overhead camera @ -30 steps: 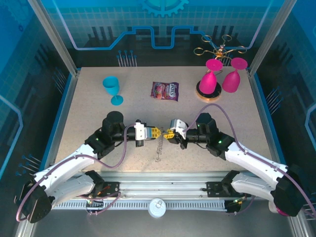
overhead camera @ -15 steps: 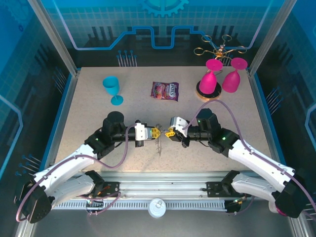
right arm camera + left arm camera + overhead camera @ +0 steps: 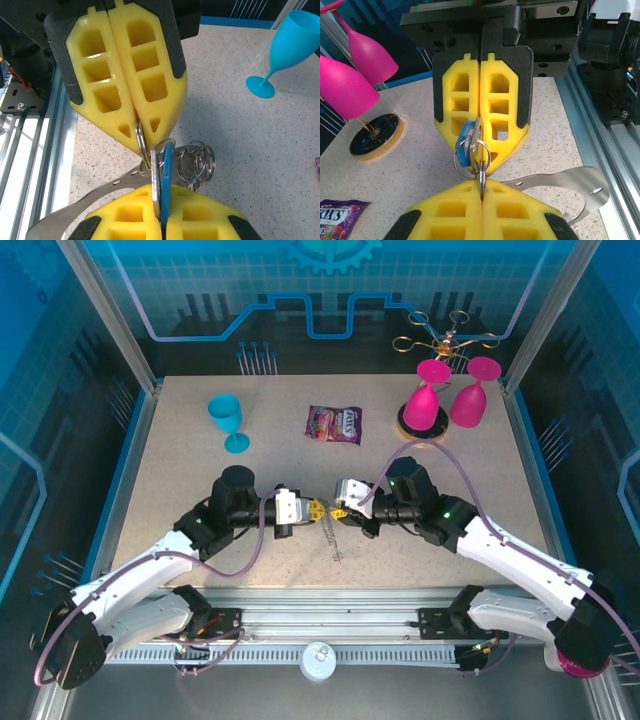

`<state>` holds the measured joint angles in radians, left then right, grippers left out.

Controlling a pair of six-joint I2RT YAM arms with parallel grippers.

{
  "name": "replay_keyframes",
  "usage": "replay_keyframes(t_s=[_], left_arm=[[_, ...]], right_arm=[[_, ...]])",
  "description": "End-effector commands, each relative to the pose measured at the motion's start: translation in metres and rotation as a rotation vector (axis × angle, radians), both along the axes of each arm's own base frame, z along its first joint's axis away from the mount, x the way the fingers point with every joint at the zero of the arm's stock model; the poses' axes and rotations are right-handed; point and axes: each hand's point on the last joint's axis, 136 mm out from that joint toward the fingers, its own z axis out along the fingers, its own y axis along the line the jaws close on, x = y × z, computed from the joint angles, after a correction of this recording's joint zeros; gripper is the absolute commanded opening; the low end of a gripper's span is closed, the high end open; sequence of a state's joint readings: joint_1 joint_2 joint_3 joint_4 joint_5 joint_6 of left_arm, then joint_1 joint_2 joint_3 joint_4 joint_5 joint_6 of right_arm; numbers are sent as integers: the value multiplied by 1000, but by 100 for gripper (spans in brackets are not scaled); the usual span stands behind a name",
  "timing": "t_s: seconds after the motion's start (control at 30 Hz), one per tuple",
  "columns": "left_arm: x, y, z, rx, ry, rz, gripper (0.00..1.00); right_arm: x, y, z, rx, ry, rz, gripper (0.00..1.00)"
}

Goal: Put the keys on the keyring

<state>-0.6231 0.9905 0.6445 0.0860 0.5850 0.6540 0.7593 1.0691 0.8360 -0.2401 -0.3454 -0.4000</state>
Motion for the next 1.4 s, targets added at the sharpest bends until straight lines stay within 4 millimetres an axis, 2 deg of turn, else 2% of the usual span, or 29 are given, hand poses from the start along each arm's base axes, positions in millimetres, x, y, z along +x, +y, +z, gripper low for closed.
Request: replay_keyframes(t_s=[0.0, 0.1, 0.2, 0.23, 0.33, 0.37, 0.47, 0.53, 0.63, 0.73, 0.8, 0.87, 0.93, 1.0, 1.07, 1.17, 1.27, 1.37], left_arm=[[6, -2, 14, 0, -30, 11, 0], [9, -1, 5, 37, -18, 27, 0], [12, 0, -4, 68, 5, 35, 0], [13, 0, -6, 79, 14, 38, 0], [17, -1, -10, 92, 30, 50, 0], [18, -1, -10, 90, 34, 56, 6], [21, -1, -7, 75, 32, 74, 39], [21, 2, -2, 52, 21, 97, 55], [18, 8, 9, 1, 5, 129, 69], [14, 18, 25, -81, -22, 180, 75], [19, 32, 38, -167, -50, 286, 88], [25, 53, 56, -287, -84, 416, 93], [34, 83, 75, -420, -102, 585, 97], [46, 128, 94, -573, -99, 826, 99], [48, 171, 106, -687, -113, 1029, 99], [43, 216, 115, -794, -127, 1234, 99], [40, 232, 118, -824, -135, 1308, 99], [45, 238, 113, -815, -123, 1357, 99]], right_arm=[[0, 0, 10, -7, -41, -6, 0], [5, -4, 20, -1, -84, -38, 0], [6, -8, 21, -17, -101, -54, 0], [8, -8, 33, -7, -127, -61, 0], [10, -10, 31, -43, -148, -72, 0], [12, -11, 30, -56, -154, -81, 0], [19, -13, 24, -105, -167, -108, 0], [23, -14, 21, -138, -173, -121, 0], [28, -12, 20, -175, -178, -120, 0], [33, -4, 21, -191, -180, -106, 0], [37, 6, 21, -194, -182, -93, 0], [41, 20, 22, -193, -188, -72, 0], [45, 40, 25, -175, -192, -55, 0], [47, 68, 30, -127, -181, -42, 0], [50, 92, 32, -95, -187, -36, 0], [58, 118, 32, -12, -126, -62, 0], [66, 134, 15, 53, -29, -105, 0], [75, 135, -9, 53, 33, -155, 0]])
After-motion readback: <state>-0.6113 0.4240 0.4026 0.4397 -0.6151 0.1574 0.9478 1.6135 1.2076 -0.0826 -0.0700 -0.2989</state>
